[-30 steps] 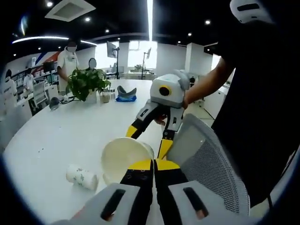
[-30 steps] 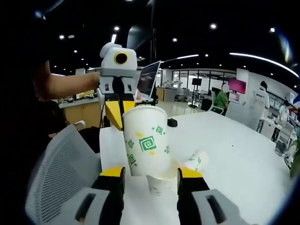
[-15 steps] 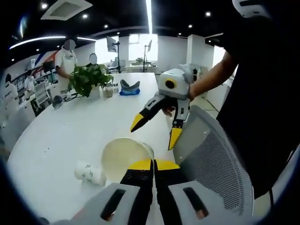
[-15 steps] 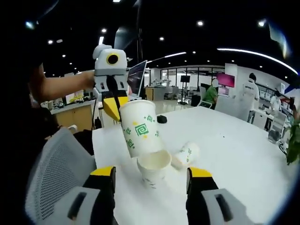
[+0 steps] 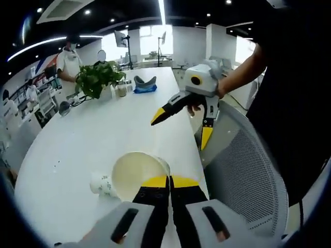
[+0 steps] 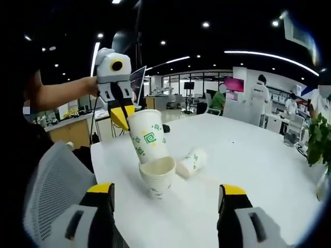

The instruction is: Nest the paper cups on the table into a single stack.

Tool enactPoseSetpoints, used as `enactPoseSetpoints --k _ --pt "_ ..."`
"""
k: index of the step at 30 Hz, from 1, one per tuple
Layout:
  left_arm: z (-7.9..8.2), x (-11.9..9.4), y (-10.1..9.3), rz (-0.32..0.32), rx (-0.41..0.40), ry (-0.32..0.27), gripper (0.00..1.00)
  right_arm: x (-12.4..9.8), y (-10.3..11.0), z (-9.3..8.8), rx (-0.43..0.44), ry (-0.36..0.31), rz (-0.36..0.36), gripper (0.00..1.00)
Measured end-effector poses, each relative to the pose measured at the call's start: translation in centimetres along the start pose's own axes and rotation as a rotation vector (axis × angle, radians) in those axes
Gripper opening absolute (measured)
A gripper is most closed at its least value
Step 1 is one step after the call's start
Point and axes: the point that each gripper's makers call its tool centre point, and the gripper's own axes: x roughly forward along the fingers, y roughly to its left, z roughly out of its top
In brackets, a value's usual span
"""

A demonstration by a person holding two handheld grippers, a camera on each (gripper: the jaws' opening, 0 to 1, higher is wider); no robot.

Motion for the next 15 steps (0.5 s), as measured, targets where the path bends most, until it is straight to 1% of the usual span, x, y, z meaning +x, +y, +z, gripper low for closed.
enactPoseSetpoints --k 5,9,15 --pt "-0.6 0.7 0.0 -0.002 0.019 0.045 0.00 -0.1 0.2 -1.0 0.019 0.015 -0.007 0.84" --pt "-0.8 1.2 0.1 0.000 0.029 0.066 0.00 -0.1 0.5 -1.2 0.030 0.018 -0.007 0.84" --pt "-1.6 2.0 0.3 -0.005 0.056 0.120 0.00 0.0 0.7 -1.2 0.026 0.021 -0.007 0.83"
